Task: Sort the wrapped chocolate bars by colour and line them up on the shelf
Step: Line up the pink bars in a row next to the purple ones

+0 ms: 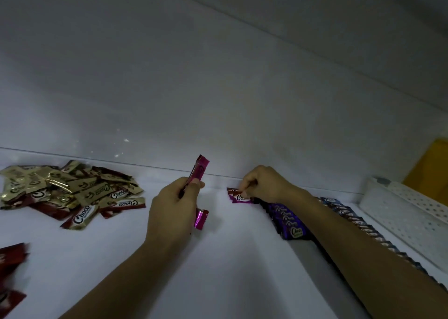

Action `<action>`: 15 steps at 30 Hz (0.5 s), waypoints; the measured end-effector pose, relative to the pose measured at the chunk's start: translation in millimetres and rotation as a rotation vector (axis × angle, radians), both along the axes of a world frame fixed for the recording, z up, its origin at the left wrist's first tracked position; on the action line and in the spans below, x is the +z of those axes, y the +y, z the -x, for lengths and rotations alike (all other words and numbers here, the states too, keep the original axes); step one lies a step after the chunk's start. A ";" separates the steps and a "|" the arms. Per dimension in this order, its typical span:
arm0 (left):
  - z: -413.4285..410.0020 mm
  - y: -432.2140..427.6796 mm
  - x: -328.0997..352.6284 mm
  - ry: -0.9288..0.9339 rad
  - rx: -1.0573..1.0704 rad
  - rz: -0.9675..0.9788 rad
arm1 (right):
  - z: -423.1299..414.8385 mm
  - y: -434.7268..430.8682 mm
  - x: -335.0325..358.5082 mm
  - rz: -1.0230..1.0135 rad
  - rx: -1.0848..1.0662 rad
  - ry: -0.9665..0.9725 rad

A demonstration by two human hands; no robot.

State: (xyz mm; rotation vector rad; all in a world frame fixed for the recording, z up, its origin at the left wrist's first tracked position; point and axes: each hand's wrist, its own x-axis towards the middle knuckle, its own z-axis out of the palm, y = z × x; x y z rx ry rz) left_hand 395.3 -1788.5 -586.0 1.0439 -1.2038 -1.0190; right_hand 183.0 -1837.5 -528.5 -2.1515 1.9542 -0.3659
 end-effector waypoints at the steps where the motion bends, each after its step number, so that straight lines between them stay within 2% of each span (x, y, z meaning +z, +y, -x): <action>1: 0.0 0.3 0.2 0.005 -0.001 0.002 | 0.6 -1.0 -3.0 0.014 -0.003 -0.007; 5: -0.4 -0.2 1.1 0.066 -0.032 0.010 | 1.3 -1.5 -16.4 0.064 -0.005 -0.016; 9: -1.3 1.3 6.2 0.158 -0.155 0.023 | -0.3 7.6 -19.4 0.171 0.019 0.062; 10: -1.6 2.1 6.9 0.157 -0.186 0.027 | -1.9 11.4 -17.5 0.210 0.013 0.011; 12: -3.1 2.9 9.6 0.148 -0.252 0.026 | -10.7 23.4 -7.2 0.230 0.007 -0.279; 14: -4.9 1.8 11.2 0.149 -0.310 0.009 | -25.6 40.0 7.2 0.125 0.077 -0.593; 15: -5.6 1.3 11.3 0.139 -0.326 0.002 | -33.5 48.3 12.8 0.066 0.115 -0.672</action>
